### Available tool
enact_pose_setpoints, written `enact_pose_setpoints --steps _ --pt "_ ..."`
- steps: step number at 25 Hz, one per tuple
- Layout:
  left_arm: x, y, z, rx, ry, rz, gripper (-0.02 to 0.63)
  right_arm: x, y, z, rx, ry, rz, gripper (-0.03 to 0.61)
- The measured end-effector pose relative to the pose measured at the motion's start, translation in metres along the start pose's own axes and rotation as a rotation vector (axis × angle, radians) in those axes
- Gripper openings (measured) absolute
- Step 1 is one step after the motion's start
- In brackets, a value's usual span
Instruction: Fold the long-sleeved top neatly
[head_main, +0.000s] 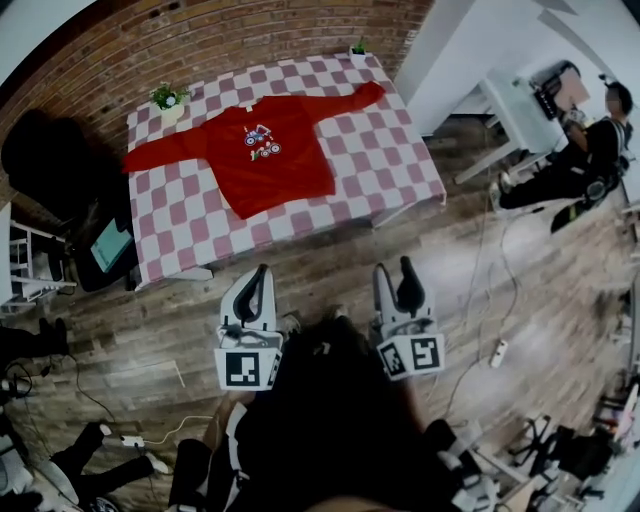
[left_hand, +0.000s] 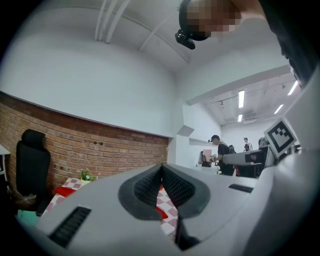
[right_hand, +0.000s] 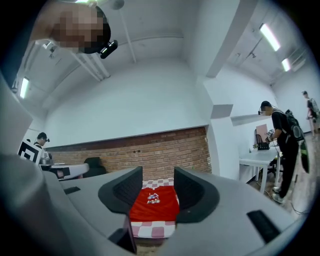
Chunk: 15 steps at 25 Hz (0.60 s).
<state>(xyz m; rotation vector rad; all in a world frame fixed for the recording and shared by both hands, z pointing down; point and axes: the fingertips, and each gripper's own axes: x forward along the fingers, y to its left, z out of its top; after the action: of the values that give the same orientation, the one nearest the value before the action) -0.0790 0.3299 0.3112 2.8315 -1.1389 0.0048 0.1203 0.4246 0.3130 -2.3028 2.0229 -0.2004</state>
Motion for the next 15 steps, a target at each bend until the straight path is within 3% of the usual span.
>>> enact_pose_setpoints --steps 15 --pt "0.079 0.005 -0.004 -0.003 0.012 -0.007 0.006 0.070 -0.035 -0.009 0.010 0.045 0.015 0.175"
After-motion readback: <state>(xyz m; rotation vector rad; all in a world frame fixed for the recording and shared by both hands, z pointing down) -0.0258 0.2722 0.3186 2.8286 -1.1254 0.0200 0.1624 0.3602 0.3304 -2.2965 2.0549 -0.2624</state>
